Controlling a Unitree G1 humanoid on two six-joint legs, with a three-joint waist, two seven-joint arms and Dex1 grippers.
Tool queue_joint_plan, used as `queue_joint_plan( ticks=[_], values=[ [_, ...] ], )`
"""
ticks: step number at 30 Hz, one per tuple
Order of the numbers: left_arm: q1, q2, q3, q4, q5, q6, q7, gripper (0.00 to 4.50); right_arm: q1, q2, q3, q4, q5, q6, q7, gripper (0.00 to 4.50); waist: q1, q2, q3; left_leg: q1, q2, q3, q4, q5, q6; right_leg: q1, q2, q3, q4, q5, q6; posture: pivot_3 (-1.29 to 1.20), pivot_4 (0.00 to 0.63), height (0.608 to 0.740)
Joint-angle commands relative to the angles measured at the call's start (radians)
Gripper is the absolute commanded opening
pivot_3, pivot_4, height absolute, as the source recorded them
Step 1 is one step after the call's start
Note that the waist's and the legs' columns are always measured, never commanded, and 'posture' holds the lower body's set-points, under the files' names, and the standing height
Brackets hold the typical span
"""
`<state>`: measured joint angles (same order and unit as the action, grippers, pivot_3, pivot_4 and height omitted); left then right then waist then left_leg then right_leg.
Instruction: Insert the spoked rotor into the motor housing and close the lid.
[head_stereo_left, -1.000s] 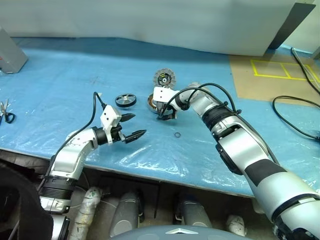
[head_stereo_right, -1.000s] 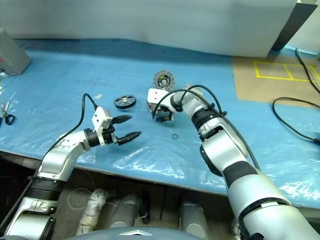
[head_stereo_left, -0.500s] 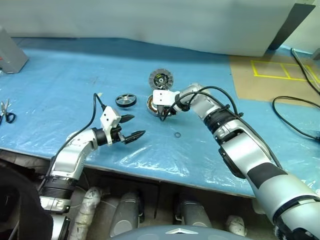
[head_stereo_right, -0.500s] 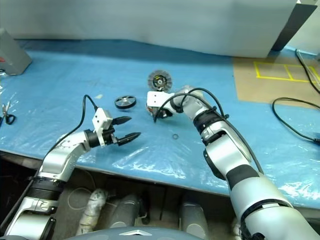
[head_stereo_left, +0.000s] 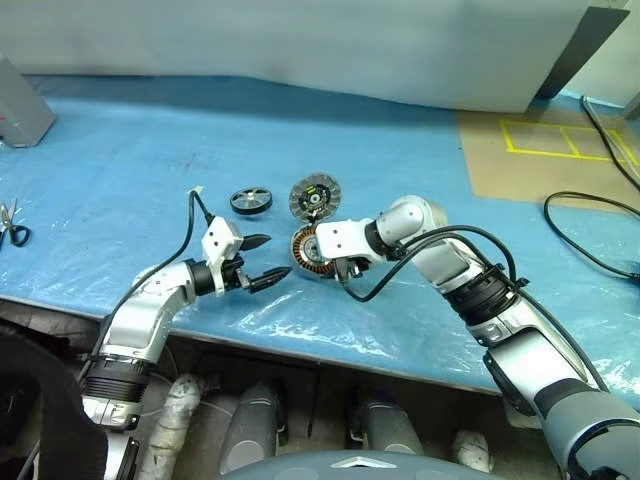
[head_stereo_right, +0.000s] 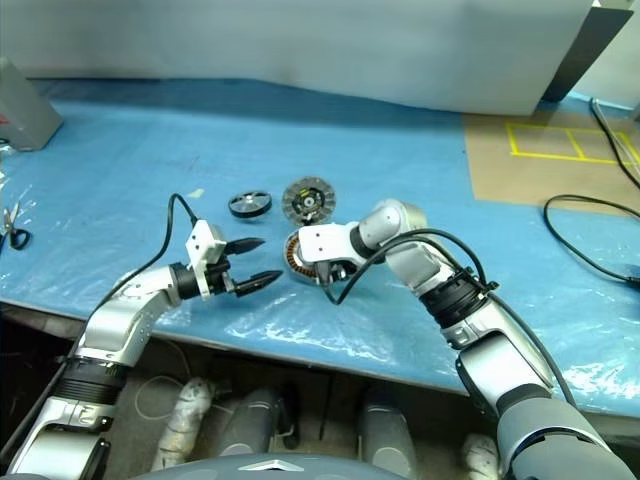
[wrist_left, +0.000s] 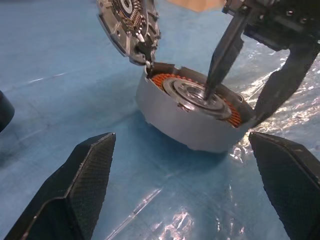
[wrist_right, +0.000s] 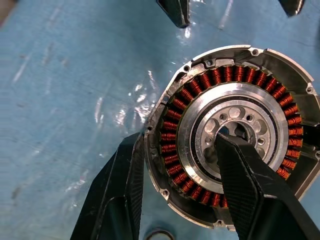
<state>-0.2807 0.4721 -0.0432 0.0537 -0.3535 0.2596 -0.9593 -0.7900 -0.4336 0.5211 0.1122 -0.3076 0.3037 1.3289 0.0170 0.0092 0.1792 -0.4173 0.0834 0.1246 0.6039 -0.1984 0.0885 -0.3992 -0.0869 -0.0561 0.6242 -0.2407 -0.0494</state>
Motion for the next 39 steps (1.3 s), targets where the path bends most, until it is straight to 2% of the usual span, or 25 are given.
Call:
queue_joint_plan(
  ticks=[1, 7, 12, 19, 22, 27, 30, 33, 39],
  values=[
    [0.003, 0.02, 0.001, -0.053, -0.012, 0.007, -0.02, 4.5, 0.0, 0.013, 0.017, -0.039, 0.033, 0.04, 0.02, 1.97, 0.001, 0.0, 0.0, 0.0, 0.0, 0.0, 0.0, 0.0, 0.0, 0.0, 0.0, 0.0, 0.0, 0.0, 0.0, 0.0, 0.15, 0.74],
    [0.004, 0.019, 0.0, -0.084, -0.015, 0.034, -0.012, 4.5, 0.004, 0.015, 0.035, 0.046, 0.008, 0.047, -0.025, 1.97, 0.001, 0.0, 0.0, 0.005, 0.0, 0.0, -0.001, -0.001, -0.003, 0.006, 0.0, 0.0, -0.001, 0.0, 0.0, 0.0, 0.15, 0.74],
    [0.0, 0.022, 0.001, -0.088, -0.015, 0.048, -0.016, 4.5, 0.009, 0.019, 0.001, -0.038, 0.099, 0.119, 0.018, 3.36, 0.004, 0.0, 0.0, 0.011, 0.0, 0.0, -0.002, -0.002, -0.004, 0.011, 0.0, 0.0, -0.001, 0.0, 0.0, 0.0, 0.15, 0.74],
    [-0.02, 0.018, -0.007, -0.085, -0.018, 0.065, -0.024, 4.5, -0.032, -0.02, -0.12, -0.166, 0.291, 0.302, 0.087, 3.36, 0.005, 0.0, 0.001, 0.01, 0.0, 0.0, -0.003, -0.001, -0.004, 0.01, 0.0, 0.0, -0.002, 0.0, 0.0, 0.0, 0.15, 0.74],
    [-0.022, 0.016, -0.011, -0.087, -0.023, 0.07, -0.03, 4.5, 0.008, -0.069, -0.195, -0.261, 0.375, 0.324, 0.079, 3.36, 0.009, 0.0, 0.001, 0.01, 0.0, 0.0, -0.003, -0.001, -0.004, 0.01, 0.0, 0.0, -0.003, 0.0, 0.0, 0.0, 0.15, 0.74],
    [-0.007, 0.019, -0.011, -0.115, -0.039, 0.078, -0.039, 4.5, 0.196, -0.149, -0.318, -0.323, 0.401, 0.253, -0.056, 3.36, 0.027, 0.0, 0.0, 0.011, 0.0, 0.0, -0.006, -0.001, -0.004, 0.012, 0.0, 0.0, -0.007, 0.0, 0.0, 0.0, 0.15, 0.74],
    [0.01, 0.027, -0.007, -0.13, -0.041, 0.073, -0.045, 4.5, 0.334, -0.139, -0.401, -0.349, 0.417, 0.255, -0.181, 3.36, 0.027, 0.0, 0.001, 0.011, 0.0, 0.001, -0.007, -0.001, -0.005, 0.012, 0.0, 0.0, -0.008, 0.0, 0.0, 0.0, 0.15, 0.74],
    [0.019, 0.038, -0.002, -0.13, -0.038, 0.067, -0.051, 4.5, 0.434, -0.082, -0.467, -0.382, 0.447, 0.275, -0.308, 3.36, 0.021, 0.0, 0.001, 0.011, 0.0, 0.001, -0.008, -0.001, -0.005, 0.011, 0.0, 0.0, -0.01, 0.0, 0.0, 0.0, 0.15, 0.74],
    [-0.002, 0.04, -0.007, -0.102, -0.029, 0.061, -0.062, 4.5, 0.502, -0.062, -0.437, -0.36, 0.437, 0.26, -0.413, 3.36, 0.024, 0.0, 0.001, 0.013, 0.001, 0.001, -0.01, 0.0, -0.007, 0.012, 0.003, 0.0, -0.01, 0.0, 0.0, 0.0, 0.15, 0.74]
  ],
)
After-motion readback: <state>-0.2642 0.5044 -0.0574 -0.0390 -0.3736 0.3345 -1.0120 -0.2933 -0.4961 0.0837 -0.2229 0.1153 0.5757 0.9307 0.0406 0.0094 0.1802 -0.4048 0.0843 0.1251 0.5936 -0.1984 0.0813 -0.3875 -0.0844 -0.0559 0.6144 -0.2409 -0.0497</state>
